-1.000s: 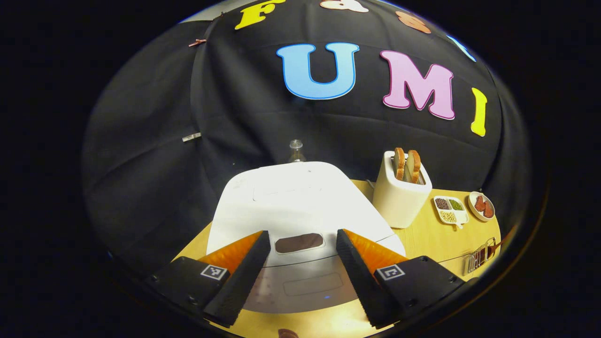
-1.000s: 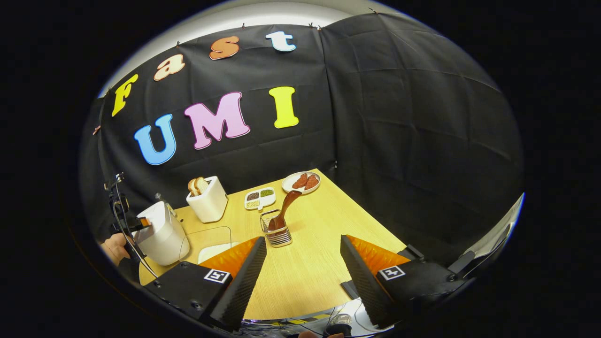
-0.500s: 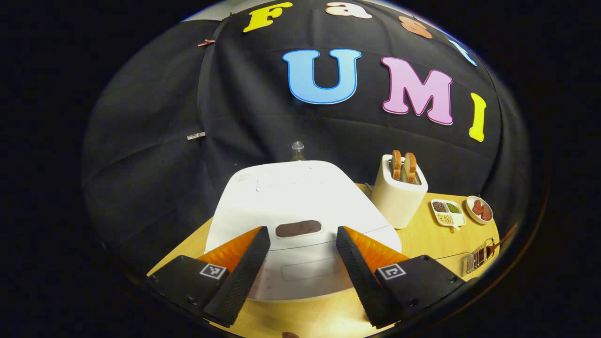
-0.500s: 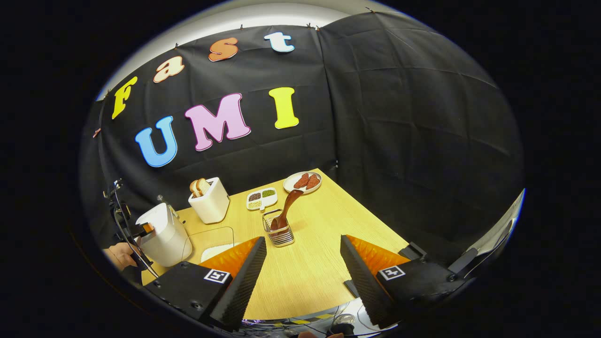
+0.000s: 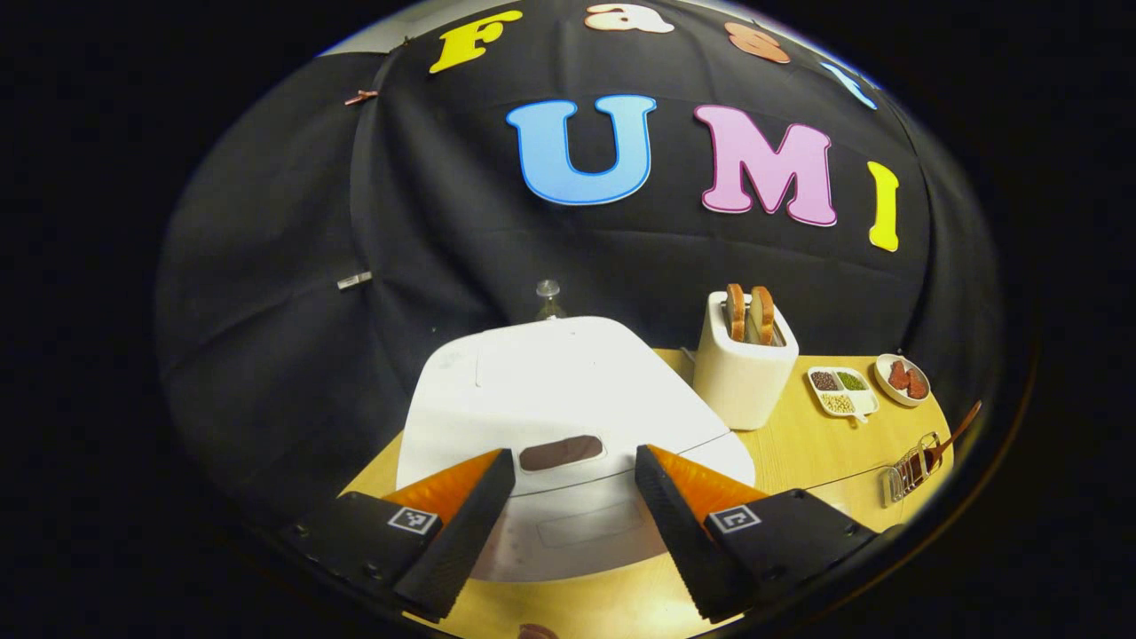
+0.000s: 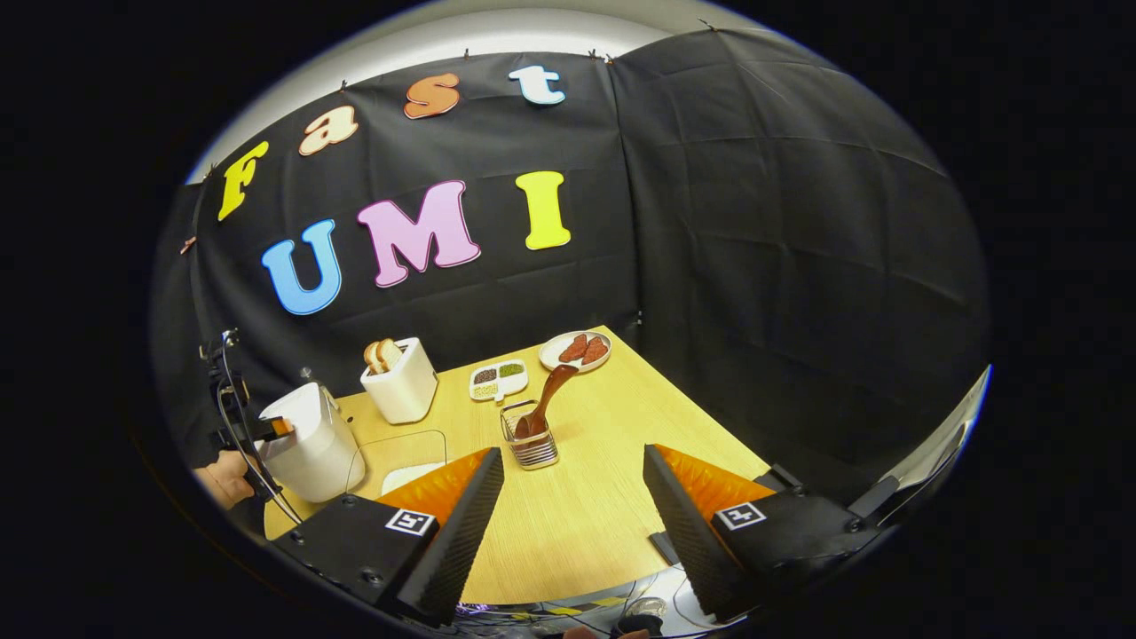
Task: Close the left gripper, press the button to open the rice cooker; take a wooden spoon from the chopstick holder with the right hand, scoop a spoonful of rice and pour it into the rice cooker, then put the wooden spoon back into the chopstick holder.
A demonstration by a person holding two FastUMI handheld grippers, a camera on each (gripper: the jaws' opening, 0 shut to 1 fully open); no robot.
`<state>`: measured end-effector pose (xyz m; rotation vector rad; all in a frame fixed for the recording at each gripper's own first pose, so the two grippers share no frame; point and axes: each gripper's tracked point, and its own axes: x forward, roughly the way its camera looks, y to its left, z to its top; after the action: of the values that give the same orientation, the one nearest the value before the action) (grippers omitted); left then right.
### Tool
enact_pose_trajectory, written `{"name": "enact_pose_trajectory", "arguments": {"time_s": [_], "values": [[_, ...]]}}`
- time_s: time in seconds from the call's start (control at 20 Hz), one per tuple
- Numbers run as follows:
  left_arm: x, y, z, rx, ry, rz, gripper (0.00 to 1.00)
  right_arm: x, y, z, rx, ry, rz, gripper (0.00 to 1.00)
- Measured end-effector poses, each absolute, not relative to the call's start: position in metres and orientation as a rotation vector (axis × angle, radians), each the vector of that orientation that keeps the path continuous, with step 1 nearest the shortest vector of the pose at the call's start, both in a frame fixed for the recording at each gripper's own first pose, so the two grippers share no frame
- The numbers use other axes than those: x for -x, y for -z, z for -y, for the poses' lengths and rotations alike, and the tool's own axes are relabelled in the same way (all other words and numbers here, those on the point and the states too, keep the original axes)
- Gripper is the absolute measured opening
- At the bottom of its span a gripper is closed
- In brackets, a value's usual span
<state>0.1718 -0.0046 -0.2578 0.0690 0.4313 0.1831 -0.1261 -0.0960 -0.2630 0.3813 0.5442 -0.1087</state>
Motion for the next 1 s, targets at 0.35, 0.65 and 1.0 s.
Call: {"name": "enact_pose_trajectory", "arguments": {"time_s": [0.35, 0.65, 1.0], "values": [[-0.148, 0.192, 0.010, 0.014, -0.112, -0.256, 0.95, 0.113, 0.261, 0.080, -0.358, 0.063, -0.533, 0.99], [-0.091, 0.143, 0.004, 0.018, -0.025, -0.141, 0.96, 0.090, 0.232, 0.065, -0.345, 0.014, -0.446, 0.98], [-0.021, 0.073, 0.001, -0.005, 0.026, -0.011, 0.96, 0.056, 0.160, 0.041, -0.382, -0.058, -0.309, 0.98]]}}
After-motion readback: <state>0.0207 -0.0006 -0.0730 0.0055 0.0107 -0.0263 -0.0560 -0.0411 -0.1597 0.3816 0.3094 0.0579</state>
